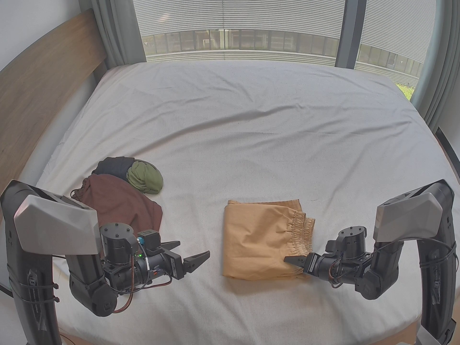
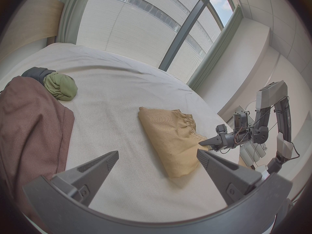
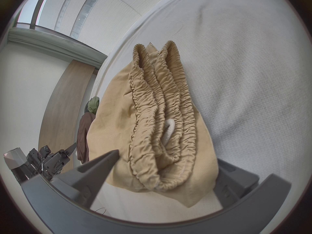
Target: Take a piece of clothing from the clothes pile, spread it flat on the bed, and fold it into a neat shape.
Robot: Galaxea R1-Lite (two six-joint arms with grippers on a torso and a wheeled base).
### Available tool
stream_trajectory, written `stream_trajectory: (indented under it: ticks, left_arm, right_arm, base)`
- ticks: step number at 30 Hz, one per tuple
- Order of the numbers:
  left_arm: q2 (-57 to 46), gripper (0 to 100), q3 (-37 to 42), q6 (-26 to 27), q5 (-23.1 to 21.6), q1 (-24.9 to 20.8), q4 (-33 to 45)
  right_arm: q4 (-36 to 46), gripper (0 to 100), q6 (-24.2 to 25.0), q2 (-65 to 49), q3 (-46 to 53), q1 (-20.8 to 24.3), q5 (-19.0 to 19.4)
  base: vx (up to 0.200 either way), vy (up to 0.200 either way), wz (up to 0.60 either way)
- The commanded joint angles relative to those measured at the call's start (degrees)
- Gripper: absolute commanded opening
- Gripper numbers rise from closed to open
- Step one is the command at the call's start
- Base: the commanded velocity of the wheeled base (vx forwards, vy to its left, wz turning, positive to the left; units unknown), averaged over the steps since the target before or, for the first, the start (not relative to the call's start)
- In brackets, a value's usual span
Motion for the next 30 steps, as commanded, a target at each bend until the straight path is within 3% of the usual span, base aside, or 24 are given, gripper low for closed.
stream_trajectory:
  ticks: [1,11,16,23,30]
  left_arm:
    - [0.0,100,0.0,0.0,0.1,0.1,0.0]
    - [0.0,100,-0.1,0.0,0.2,0.2,0.0]
    - [0.0,100,-0.3,-0.1,0.2,0.5,0.0]
    - [-0.7,100,0.1,0.0,0.2,0.8,0.0]
    - [-1.3,100,1.5,0.1,0.2,1.5,0.0]
  right_arm:
    - [-0.2,0,-0.1,0.0,-0.1,0.0,0.0]
    - [-1.6,0,-0.1,0.6,-0.3,0.0,-0.1]
    - [-7.7,0,-0.1,0.2,0.5,0.1,0.3]
    - [-13.7,0,-0.4,-3.2,3.5,1.8,4.5]
    - [-13.7,0,-1.5,-7.7,3.5,2.2,7.5]
  base:
    - [0.000,0.000,0.00]
    - [0.000,0.000,0.00]
    - [0.000,0.000,0.00]
    - [0.000,0.000,0.00]
    - [0.000,0.000,0.00]
